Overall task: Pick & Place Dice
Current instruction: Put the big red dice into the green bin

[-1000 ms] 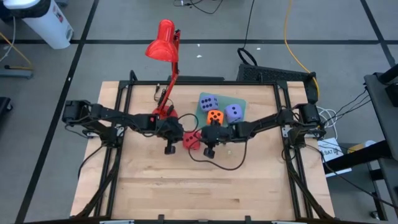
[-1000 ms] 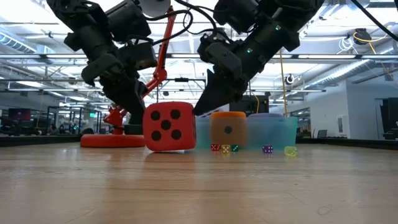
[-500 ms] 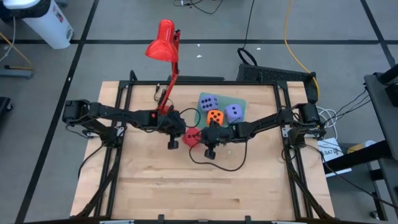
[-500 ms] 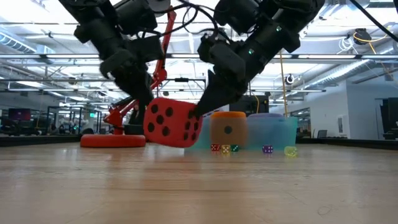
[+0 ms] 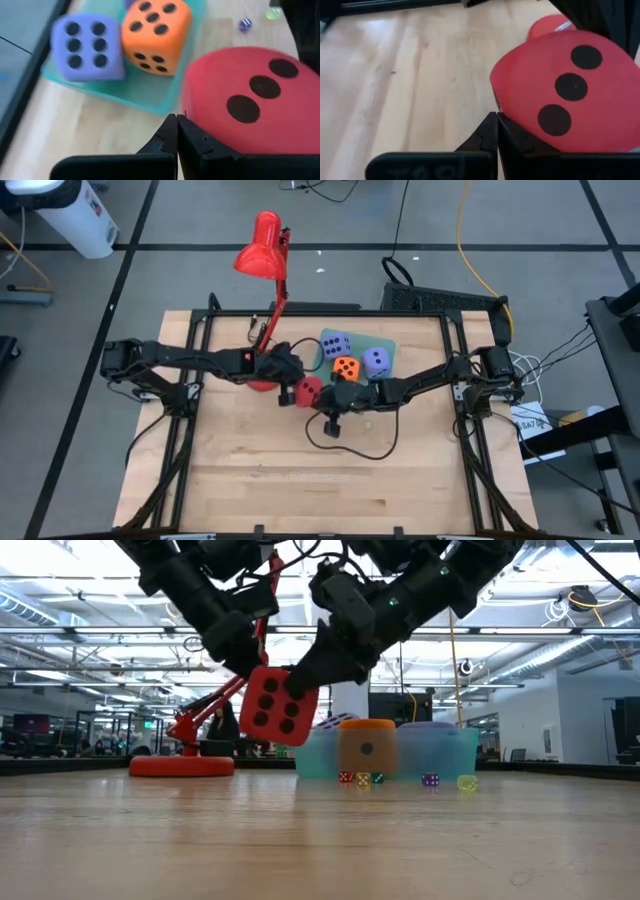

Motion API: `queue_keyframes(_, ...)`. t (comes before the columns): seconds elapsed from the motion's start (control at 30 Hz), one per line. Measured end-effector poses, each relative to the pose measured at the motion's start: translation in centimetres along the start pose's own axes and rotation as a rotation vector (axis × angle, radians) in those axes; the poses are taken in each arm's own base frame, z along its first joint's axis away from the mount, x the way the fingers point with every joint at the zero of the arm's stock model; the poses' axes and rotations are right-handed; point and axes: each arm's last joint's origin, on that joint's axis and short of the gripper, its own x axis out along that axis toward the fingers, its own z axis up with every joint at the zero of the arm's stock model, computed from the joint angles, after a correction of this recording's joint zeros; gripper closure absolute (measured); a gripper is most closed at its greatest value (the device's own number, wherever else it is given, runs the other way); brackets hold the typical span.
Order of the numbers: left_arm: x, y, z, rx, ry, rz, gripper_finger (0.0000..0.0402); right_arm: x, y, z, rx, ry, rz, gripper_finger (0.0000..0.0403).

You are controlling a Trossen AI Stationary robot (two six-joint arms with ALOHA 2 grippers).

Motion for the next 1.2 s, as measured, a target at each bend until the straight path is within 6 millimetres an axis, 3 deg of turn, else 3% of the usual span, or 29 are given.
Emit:
queue_keyframes(0.37,-0.7,2.4,2.2,0.007,-0.105,0.084,0.0402,-1.8,-0.9,1.2,-0.075,-0.022,-0.244,0.0403)
queue_keyframes(0.77,-2.0,4.0,6.0,0.015,-0.227,0.075,0.0402,-5.2,-1.2,3.9,-0.08,-0.103,-0.278,0.0403)
queue_keyframes(1.0,1.4,4.5,8.8,0.05,-0.195,0.009,0.0401,-6.4,-1.5,3.9,-0.039,-0.057,-0.29,0.0403)
queue_keyframes(1.2,4.4,4.7,11.6,0.076,-0.224,-0.073,0.0401,-7.8,-1.6,2.5,-0.009,0.107,-0.338,0.0403)
